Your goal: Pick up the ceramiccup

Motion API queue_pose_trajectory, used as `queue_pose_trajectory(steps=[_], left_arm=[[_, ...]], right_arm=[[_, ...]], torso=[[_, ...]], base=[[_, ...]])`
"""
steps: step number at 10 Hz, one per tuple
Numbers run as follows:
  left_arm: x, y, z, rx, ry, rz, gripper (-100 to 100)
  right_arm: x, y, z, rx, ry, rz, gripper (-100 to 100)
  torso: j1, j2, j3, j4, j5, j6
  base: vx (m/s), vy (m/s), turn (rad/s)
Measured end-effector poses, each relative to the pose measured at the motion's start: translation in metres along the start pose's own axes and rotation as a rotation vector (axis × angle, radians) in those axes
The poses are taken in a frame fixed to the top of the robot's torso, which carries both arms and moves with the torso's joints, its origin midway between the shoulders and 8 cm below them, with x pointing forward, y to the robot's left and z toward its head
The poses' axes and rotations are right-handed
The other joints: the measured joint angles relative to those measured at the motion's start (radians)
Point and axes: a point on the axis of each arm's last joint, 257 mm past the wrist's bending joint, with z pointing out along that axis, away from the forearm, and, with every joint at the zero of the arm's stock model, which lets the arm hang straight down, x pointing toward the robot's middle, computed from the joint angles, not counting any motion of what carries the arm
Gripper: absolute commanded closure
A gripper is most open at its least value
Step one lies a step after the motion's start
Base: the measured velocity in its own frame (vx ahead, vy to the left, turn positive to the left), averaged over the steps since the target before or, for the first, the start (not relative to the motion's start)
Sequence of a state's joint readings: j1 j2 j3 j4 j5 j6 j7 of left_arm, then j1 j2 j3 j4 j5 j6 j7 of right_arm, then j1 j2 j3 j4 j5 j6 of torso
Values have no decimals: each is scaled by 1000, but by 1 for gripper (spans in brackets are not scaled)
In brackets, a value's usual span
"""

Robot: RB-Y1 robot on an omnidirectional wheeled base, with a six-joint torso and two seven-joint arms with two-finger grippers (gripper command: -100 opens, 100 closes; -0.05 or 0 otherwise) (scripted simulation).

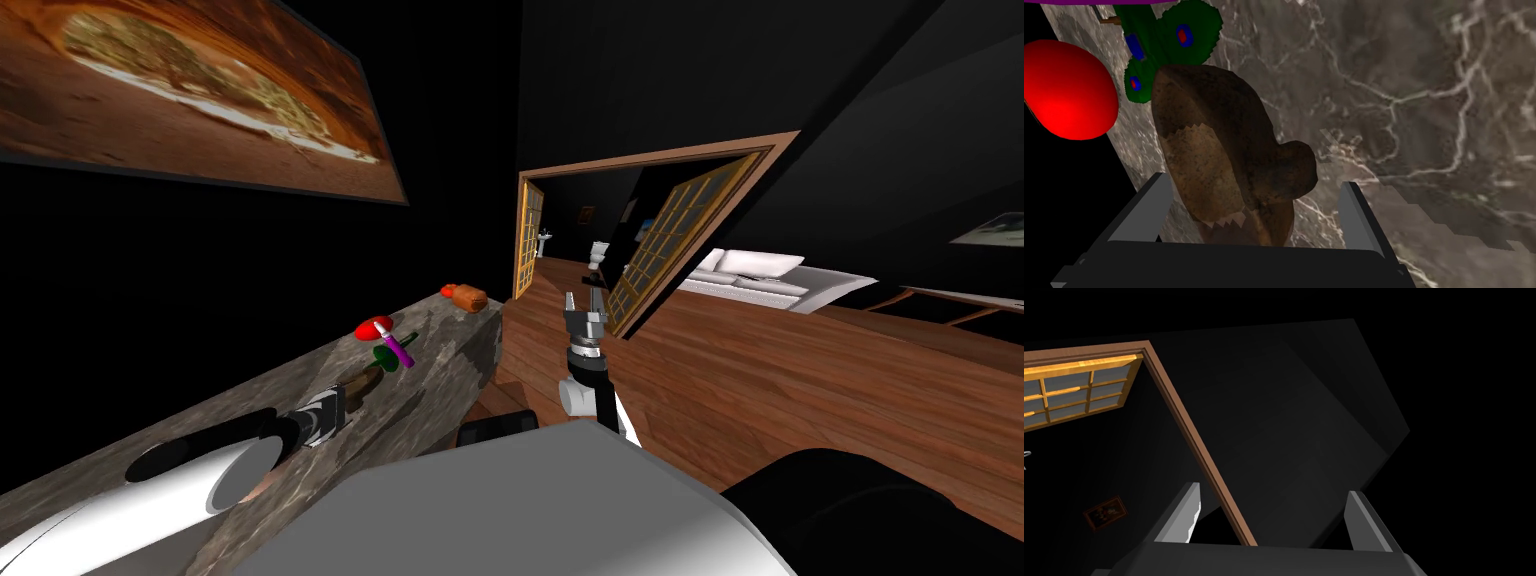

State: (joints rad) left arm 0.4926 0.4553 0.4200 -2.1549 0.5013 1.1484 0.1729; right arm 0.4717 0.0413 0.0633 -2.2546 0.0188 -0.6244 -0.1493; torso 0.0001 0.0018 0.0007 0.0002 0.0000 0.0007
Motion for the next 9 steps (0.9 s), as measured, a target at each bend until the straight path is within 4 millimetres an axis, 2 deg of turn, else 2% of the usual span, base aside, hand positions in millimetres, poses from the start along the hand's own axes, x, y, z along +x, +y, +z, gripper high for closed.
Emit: queue_pose_trajectory(steps=[5,9], left_arm=[[-32,-8,19,0,-48,-57,-100],[-51,-13,31,1,-74,-92,-100]], right_arm=[[0,0,0,0,0,0,0],[0,0,0,0,0,0,0]], torso=[[-1,3,2,1,0,-1],[-1,2,1,1,0,-1]], base=[[-70,-22,-141],[-39,-16,-78]])
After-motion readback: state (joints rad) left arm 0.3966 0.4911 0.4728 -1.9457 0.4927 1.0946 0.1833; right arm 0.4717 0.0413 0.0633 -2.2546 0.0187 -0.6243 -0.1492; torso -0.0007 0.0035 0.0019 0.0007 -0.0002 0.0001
